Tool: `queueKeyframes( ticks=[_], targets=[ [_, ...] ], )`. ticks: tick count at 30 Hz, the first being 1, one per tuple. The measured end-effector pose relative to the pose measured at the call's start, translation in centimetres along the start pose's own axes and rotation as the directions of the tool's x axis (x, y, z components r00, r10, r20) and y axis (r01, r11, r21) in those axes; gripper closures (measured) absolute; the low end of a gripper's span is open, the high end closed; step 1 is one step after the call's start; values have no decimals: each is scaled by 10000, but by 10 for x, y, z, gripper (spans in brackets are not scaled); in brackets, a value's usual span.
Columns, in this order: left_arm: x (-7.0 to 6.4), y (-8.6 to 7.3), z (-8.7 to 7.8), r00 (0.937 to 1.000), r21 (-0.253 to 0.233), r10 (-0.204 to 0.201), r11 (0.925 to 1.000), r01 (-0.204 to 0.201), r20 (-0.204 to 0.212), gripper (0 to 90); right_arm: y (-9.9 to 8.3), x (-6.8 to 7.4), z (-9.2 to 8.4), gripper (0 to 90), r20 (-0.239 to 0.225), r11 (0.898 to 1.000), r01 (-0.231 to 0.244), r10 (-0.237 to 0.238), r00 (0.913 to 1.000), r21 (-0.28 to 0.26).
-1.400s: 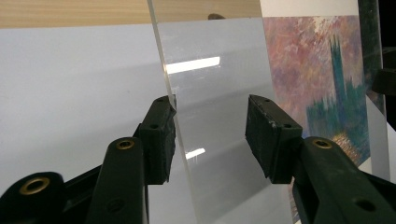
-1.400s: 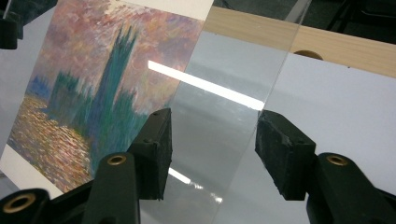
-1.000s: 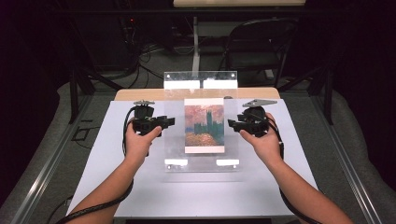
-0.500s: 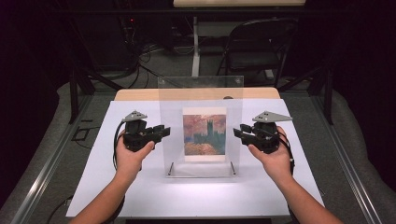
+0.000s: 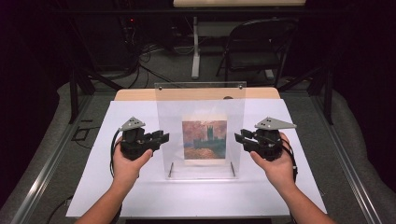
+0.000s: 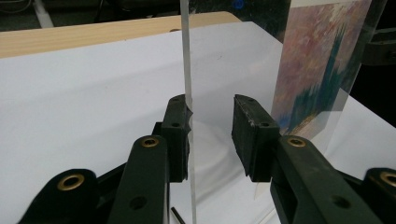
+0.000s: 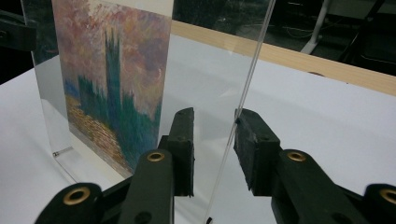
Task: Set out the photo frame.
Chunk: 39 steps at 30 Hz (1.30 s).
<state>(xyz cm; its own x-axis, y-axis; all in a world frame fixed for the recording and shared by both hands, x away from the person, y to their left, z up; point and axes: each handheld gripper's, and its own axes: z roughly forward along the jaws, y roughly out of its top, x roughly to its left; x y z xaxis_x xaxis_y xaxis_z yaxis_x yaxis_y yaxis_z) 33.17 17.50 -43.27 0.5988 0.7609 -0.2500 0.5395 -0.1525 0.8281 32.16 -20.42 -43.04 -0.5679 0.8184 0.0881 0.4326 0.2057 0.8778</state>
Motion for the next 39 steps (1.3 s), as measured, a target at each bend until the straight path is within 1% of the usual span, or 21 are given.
queueKeyframes(
  ticks=[4, 8, 14, 17, 18, 21, 22, 23, 24, 27, 31, 36, 39],
  targets=[
    [-3, -4, -3, 10000, -62, 11, 10000, -11, 86, 672, -2, 2, -3, 683, -70, 10000, -34, 33, 10000, -20],
    [-6, -8, -7, 9998, -73, 124, 9999, -123, 133, 671, -6, 4, -8, 683, -191, 9999, -68, 66, 9998, -100],
    [-10, -16, -13, 9993, -186, 289, 9994, -285, 229, 666, -14, 9, -14, 692, -318, 9994, -101, 90, 9995, -343],
    [-13, -19, -16, 9992, -246, 338, 9991, -332, 224, 661, -16, 13, -17, 691, -260, 9992, 48, -58, 9996, -390],
    [-14, -21, -17, 9992, -256, 349, 9991, -344, 196, 658, -17, 14, -18, 690, -275, 9993, 32, -42, 9996, -362],
    [-16, -24, -18, 9991, -397, 349, 9986, -339, 239, 655, -21, 15, -20, 690, -380, 9984, -211, 191, 9991, -532],
    [-17, -25, -18, 9992, -454, 351, 9984, -343, 170, 654, -22, 15, -21, 689, -374, 9984, -207, 187, 9991, -527],
    [-18, -25, -18, 9992, -454, 385, 9982, -379, 130, 651, -23, 15, -21, 690, -378, 9977, -239, 215, 9991, -636],
    [-18, -25, -18, 9991, -472, 401, 9981, -396, 109, 649, -23, 15, -22, 689, -381, 9980, -217, 194, 9991, -599],
    [-18, -25, -17, 9991, -444, 406, 9982, -402, 77, 647, -23, 16, -22, 689, -339, 9978, -229, 208, 9992, -620],
    [-17, -25, -17, 9993, -480, 353, 9982, -346, 143, 646, -22, 15, -22, 684, -365, 9982, -249, 229, 9991, -540],
    [-15, -26, -17, 9993, -570, 208, 9982, -190, 307, 639, -22, 13, -21, 641, -631, 9978, -325, 289, 9976, -576],
    [-15, -26, -17, 9992, -589, 252, 9980, -234, 310, 636, -22, 12, -21, 639, -716, 9975, -362, 317, 9969, -615]
  ],
)
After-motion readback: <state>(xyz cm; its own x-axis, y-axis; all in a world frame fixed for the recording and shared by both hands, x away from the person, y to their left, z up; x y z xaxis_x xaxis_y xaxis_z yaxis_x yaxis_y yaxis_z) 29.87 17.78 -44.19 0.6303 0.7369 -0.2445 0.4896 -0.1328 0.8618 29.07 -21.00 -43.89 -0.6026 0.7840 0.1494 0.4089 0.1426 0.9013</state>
